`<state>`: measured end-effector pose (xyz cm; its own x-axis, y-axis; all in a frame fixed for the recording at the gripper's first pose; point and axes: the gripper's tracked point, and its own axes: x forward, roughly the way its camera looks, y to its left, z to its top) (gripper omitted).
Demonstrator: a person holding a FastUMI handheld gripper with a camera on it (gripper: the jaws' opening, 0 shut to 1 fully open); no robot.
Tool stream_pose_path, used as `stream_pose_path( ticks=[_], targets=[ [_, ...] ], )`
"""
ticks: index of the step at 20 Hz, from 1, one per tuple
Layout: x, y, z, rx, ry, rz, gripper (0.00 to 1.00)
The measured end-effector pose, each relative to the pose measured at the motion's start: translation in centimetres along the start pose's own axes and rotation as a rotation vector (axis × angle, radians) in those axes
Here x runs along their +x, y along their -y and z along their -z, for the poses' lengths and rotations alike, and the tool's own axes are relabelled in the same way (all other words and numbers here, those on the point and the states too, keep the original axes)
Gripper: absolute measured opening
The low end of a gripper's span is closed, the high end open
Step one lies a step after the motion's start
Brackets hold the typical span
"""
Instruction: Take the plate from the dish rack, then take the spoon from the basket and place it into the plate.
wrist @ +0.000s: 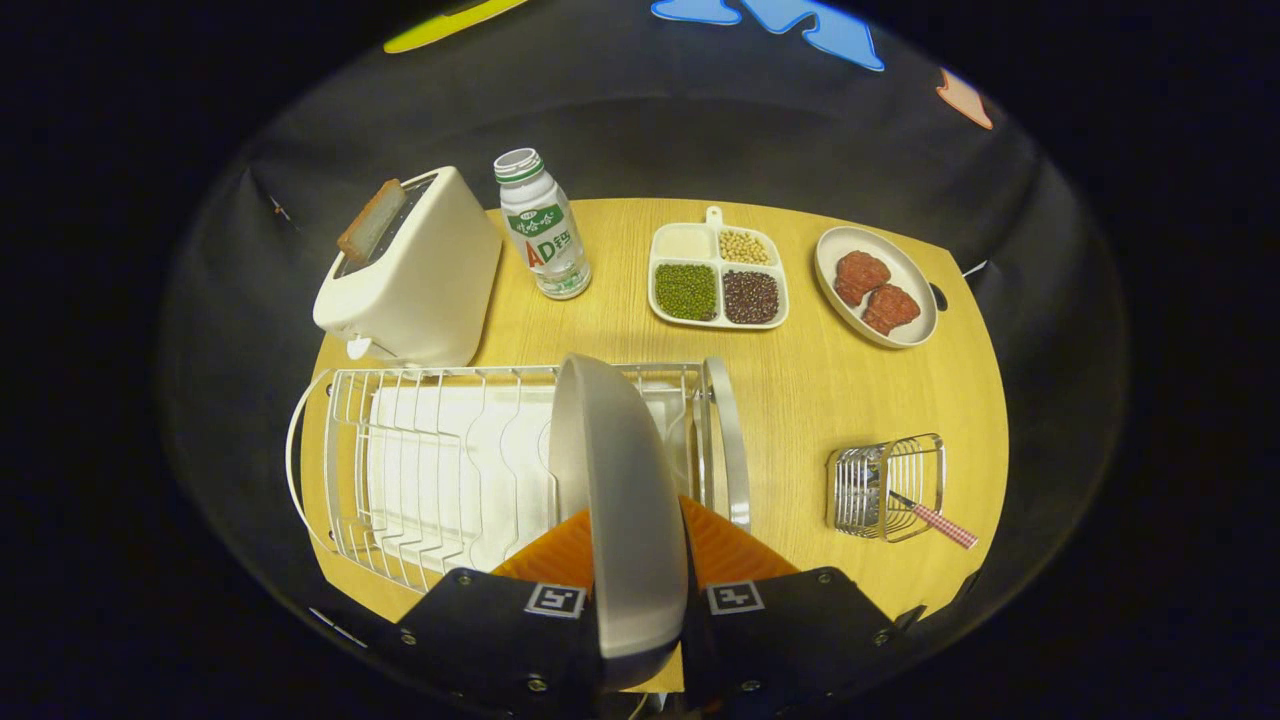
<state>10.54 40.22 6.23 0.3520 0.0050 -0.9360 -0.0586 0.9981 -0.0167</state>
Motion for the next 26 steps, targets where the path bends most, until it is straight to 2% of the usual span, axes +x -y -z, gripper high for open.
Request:
stream_pose_path(
  ticks=[6,9,10,14,19,26],
  targets=[
    [-0.7,0.2,0.1,0.000,0.008,0.087,0.30],
    [-2.6,0.8,-1.4,-0.052,0.076,0.200,0.30],
    [-3.2,0.7,-1.7,-0.079,0.098,0.215,0.30],
    [-5.4,-0.2,-1.5,-0.081,0.130,0.138,0.29],
    [-9.8,1.8,-0.2,-0.056,0.183,0.046,0.30],
    [-14.2,7.4,6.2,0.023,0.192,-0.105,0.29]
  ],
)
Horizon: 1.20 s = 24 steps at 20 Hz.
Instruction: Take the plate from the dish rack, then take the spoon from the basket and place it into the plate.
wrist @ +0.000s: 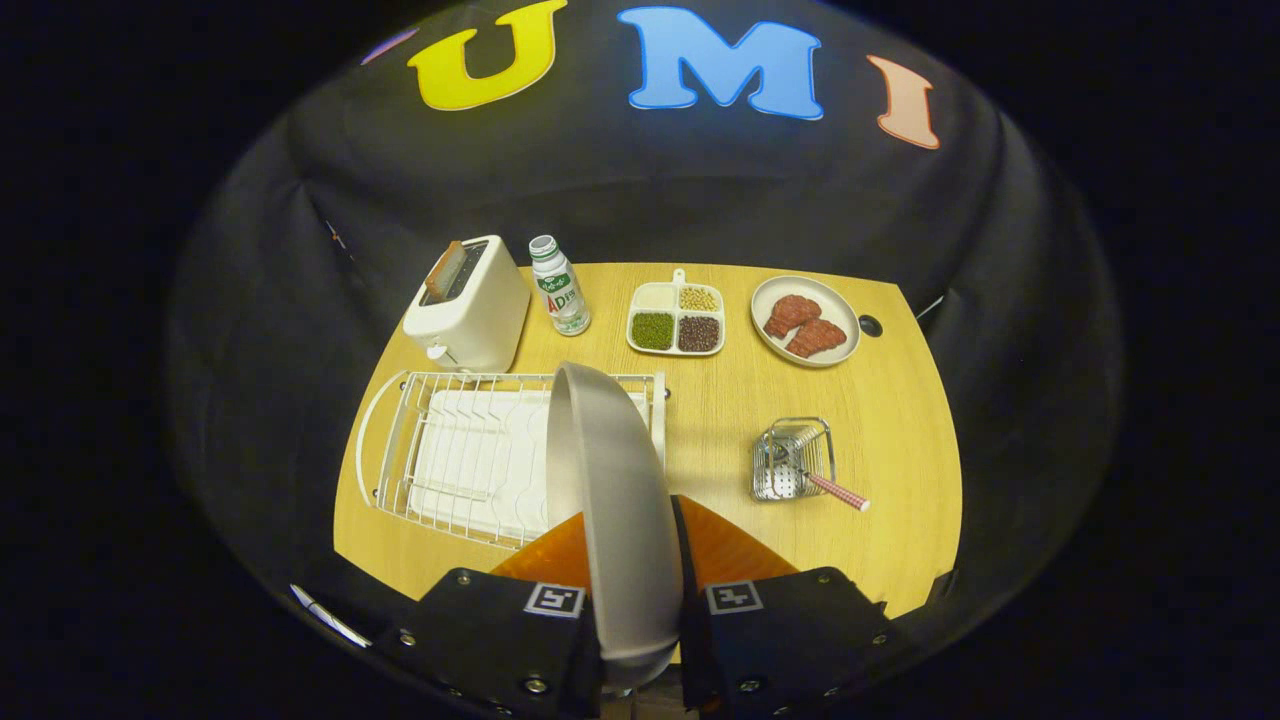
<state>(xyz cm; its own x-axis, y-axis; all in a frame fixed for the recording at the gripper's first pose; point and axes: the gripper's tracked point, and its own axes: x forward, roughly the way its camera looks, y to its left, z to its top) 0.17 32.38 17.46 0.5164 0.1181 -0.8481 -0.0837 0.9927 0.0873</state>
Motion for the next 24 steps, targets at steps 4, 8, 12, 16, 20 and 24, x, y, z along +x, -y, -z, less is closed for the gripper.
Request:
stream_pose_path(
  ticks=[4,8,12,16,20,24],
  targets=[
    [-2.1,3.6,3.5,0.051,-0.004,-0.017,0.30],
    [-3.3,6.0,6.7,0.103,-0.007,-0.063,0.30],
    [-2.6,8.1,10.8,0.166,-0.018,-0.129,0.30],
    [0.0,10.7,15.0,0.279,-0.039,-0.158,0.30],
    [2.6,12.0,18.7,0.361,-0.065,-0.198,0.30],
    [5.5,12.2,20.0,0.417,-0.064,-0.255,0.30]
  ],
)
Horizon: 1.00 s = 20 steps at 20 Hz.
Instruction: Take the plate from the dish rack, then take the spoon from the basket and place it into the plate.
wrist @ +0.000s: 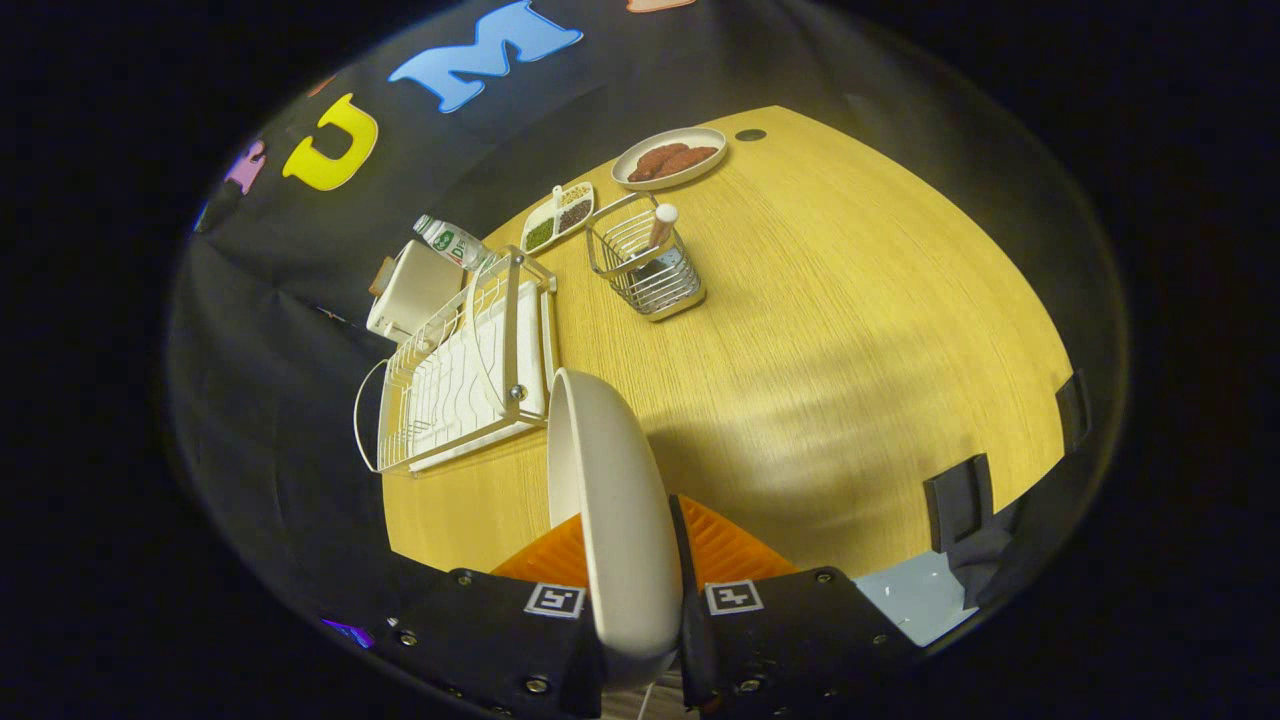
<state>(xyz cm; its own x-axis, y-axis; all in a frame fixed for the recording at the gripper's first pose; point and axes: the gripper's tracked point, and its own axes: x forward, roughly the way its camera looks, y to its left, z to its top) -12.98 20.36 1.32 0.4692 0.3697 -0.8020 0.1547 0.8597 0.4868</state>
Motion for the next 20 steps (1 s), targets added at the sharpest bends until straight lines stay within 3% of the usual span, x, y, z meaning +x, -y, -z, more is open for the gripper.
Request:
stream_pose_path(
  ticks=[12,14,18,20],
  targets=[
    [6.0,2.9,0.7,-0.005,-0.077,-0.205,0.29],
    [6.2,4.7,0.0,-0.055,-0.063,-0.156,0.31],
    [4.9,7.8,-1.6,-0.228,0.032,-0.016,0.55],
    [3.1,8.7,-3.9,-0.309,0.144,0.055,0.58]
  ],
)
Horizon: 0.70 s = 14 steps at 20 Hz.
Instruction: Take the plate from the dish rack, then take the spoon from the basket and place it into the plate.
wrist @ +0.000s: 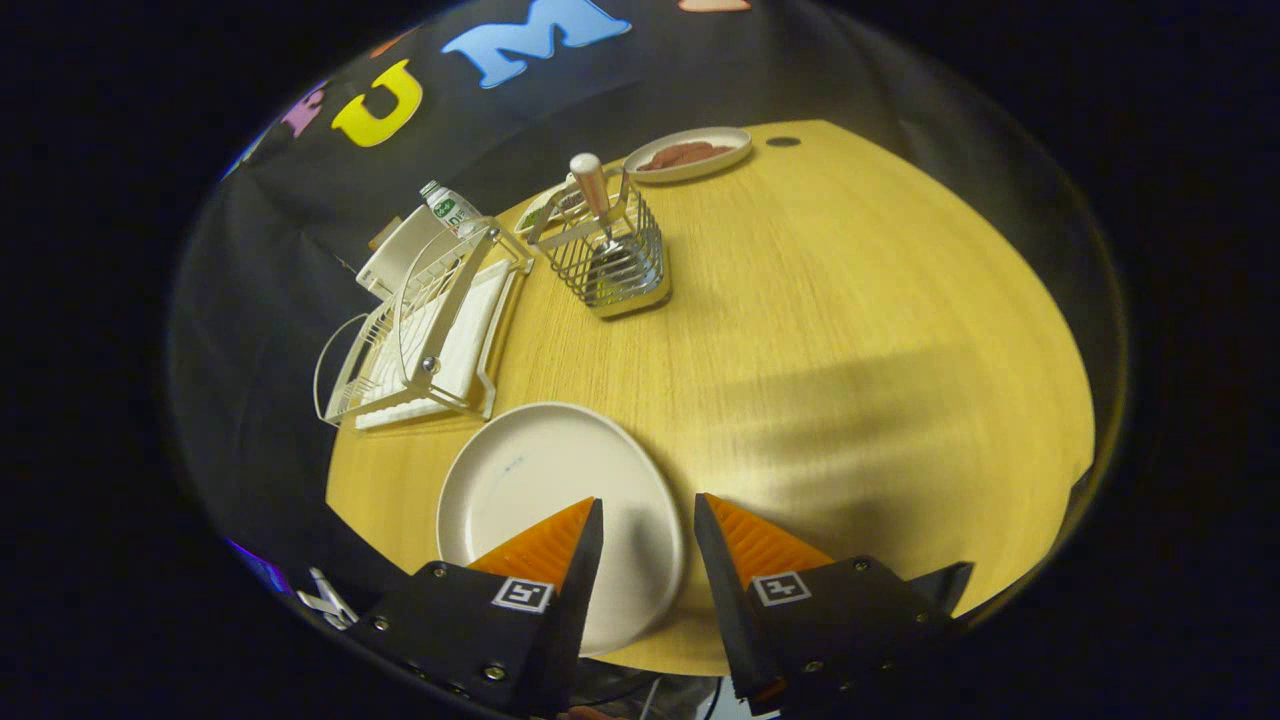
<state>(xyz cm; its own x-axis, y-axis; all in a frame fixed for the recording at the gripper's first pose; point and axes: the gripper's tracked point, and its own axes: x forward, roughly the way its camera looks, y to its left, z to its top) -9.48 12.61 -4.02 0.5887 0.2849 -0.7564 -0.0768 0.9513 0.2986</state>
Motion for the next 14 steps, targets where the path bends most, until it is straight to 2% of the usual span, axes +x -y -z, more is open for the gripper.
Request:
stream_pose_path(
  ticks=[6,12,14],
  targets=[
    [-7.7,-0.8,-10.1,-0.168,0.405,0.068,0.58],
    [-12.0,-2.7,-16.4,-0.226,0.614,0.086,0.60],
    [-12.9,-3.0,-18.1,-0.244,0.689,0.105,0.90]
  ],
)
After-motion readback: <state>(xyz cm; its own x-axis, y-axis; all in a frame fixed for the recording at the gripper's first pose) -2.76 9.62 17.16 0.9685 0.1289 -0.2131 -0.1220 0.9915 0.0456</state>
